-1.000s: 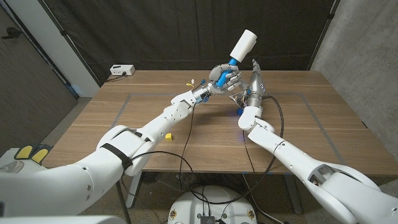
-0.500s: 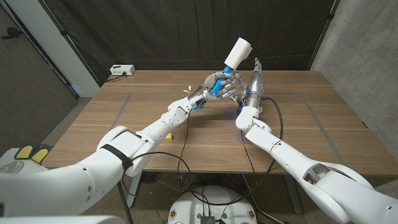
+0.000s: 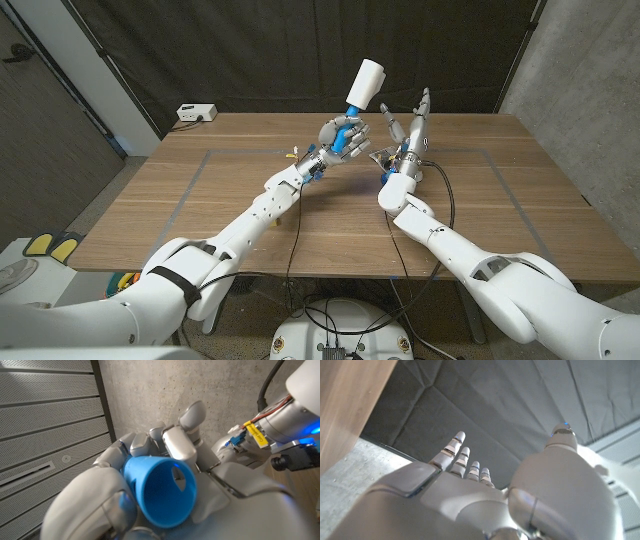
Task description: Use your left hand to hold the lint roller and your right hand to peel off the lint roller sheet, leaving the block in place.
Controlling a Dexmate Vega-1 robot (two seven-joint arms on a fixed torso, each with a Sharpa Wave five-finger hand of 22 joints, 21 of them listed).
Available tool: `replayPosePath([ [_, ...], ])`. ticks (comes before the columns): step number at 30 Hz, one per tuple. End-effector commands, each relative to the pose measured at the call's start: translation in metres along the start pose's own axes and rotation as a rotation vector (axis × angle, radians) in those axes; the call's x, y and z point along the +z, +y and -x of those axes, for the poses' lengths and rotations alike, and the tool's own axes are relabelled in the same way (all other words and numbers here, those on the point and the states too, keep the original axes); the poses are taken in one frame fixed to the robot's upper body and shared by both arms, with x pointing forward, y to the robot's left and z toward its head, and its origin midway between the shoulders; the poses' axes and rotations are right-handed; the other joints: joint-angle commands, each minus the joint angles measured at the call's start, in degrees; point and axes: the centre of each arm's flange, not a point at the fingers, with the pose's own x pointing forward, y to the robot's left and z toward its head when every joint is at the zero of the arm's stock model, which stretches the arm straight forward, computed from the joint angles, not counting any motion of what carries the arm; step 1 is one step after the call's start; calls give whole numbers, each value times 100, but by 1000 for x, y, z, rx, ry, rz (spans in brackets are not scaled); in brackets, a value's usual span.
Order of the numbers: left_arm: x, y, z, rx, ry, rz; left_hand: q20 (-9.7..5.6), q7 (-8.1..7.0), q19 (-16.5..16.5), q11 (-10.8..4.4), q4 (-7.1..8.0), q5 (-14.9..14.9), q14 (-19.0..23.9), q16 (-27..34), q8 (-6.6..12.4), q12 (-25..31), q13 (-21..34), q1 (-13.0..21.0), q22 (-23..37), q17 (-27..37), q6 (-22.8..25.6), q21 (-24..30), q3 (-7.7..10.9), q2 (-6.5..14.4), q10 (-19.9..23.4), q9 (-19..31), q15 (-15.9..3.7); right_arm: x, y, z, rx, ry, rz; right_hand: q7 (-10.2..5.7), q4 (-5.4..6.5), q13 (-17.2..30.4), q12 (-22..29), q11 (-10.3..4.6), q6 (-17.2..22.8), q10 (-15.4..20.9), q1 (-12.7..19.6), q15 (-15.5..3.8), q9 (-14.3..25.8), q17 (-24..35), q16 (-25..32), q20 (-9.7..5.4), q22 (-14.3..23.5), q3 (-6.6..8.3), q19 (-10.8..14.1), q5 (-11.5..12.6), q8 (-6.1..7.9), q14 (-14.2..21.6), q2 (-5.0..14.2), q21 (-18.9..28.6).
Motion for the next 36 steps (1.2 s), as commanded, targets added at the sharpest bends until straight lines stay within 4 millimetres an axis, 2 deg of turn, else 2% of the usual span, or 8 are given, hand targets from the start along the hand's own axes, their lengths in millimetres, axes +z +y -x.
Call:
replayPosePath([
  [1,3,-2,12,75,-28,21,24,118,52,-797,698,11,20,21,-10,1718,27,-649,19,27,426,36,708,714,1308,157,13,15,-12,0,16,-137,-223,-123,-39,10,108,-146,255,218,133,-760,28,14,53,-208,15,-87,92,99,112,153,-4,41],
  [5,0,-1,10,96,-16,43,26,121,64,-794,699,9,17,10,28,1719,28,-647,-12,14,413,15,711,717,1313,220,6,28,-8,-1,37,-189,-194,-256,-65,10,148,-307,438,370,188,-781,24,8,73,-299,16,-146,116,152,166,237,-20,44],
  [12,0,0,7,134,24,64,22,135,51,-789,700,-2,28,14,-4,1718,28,-639,11,7,404,40,713,722,1301,178,6,53,-7,-10,76,-257,-54,-273,-115,9,157,-324,503,448,306,-830,20,-1,72,-424,15,-165,170,197,172,275,-4,60],
  [16,2,-1,4,131,36,60,16,123,60,-801,701,-8,12,14,-21,1718,28,-632,-7,11,402,22,719,724,1305,156,-12,63,-5,-13,84,-258,55,-357,-261,8,141,-420,587,499,738,-921,15,-19,55,-554,13,-42,251,284,176,294,226,82],
  [23,4,-2,0,116,50,53,18,119,59,-801,703,-24,20,9,-30,1718,28,-626,-21,15,391,17,718,719,1288,150,-8,70,-1,-16,43,-215,287,-441,-619,-6,89,-557,698,622,2117,-1018,5,-110,11,-712,-14,458,672,281,133,439,1059,212],
  [27,4,-2,-1,115,52,48,10,136,59,-806,707,-27,31,23,-19,1718,27,-628,14,31,394,32,719,718,1291,169,-3,68,-2,-16,48,-158,419,-466,-639,-14,22,-532,680,520,2429,-995,3,-144,-49,-785,-20,523,697,184,96,402,1148,212],
  [32,6,-1,-2,116,58,37,5,121,54,-805,709,-31,32,31,-33,1719,27,-628,40,44,399,42,721,719,1292,150,-4,69,1,-14,67,-102,623,-546,-567,-14,-66,-580,485,239,2541,-887,0,-160,-147,-663,-21,478,549,51,-1,201,1172,145],
  [36,7,0,-3,118,57,36,4,121,62,-823,712,-30,13,15,-33,1720,28,-630,37,36,402,40,724,717,1293,150,-10,68,5,-14,96,-50,765,-539,-655,-16,-66,-532,441,125,2905,-861,-1,-167,-180,-608,-28,633,627,-24,-5,135,1330,166],
])
